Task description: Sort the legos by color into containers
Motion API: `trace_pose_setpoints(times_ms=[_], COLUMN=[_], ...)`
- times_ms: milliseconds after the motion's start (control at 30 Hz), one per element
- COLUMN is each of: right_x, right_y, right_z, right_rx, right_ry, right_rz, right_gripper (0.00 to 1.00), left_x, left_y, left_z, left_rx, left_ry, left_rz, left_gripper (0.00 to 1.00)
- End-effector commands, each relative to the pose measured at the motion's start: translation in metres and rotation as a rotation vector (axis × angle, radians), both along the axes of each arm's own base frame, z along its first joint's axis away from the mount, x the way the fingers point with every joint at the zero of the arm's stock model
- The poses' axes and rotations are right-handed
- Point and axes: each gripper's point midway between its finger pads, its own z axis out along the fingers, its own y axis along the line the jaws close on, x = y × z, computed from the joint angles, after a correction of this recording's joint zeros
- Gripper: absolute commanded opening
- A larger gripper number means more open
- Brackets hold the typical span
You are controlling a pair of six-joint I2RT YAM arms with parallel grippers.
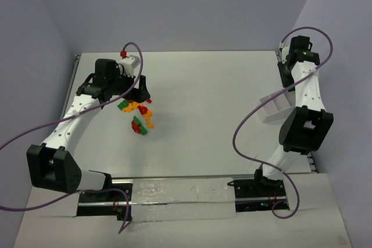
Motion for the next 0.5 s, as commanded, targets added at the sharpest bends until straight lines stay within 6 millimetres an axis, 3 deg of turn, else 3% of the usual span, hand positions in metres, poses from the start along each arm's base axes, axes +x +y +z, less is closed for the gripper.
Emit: trace_pose_setpoints(times_ms=[0,467], right_x=[0.01,0.016], right_y=[-0.012,-0.019], right_z=[0.009,-0.009], right_rx=[-0.037,-0.055], right_ry=[-0.031,-0.002], right_rz=[-0.037,-0.058], right_gripper=[0.05,0.2], left_x=[0.019,0.018], left_y=[0.004,0.014], left_z=[0.023,0.017], left_rx=[0.002,-0.01], left_ry=[-0.089,-0.07], left_rz=[0.004,0.007], left_gripper=[0.99,0.99])
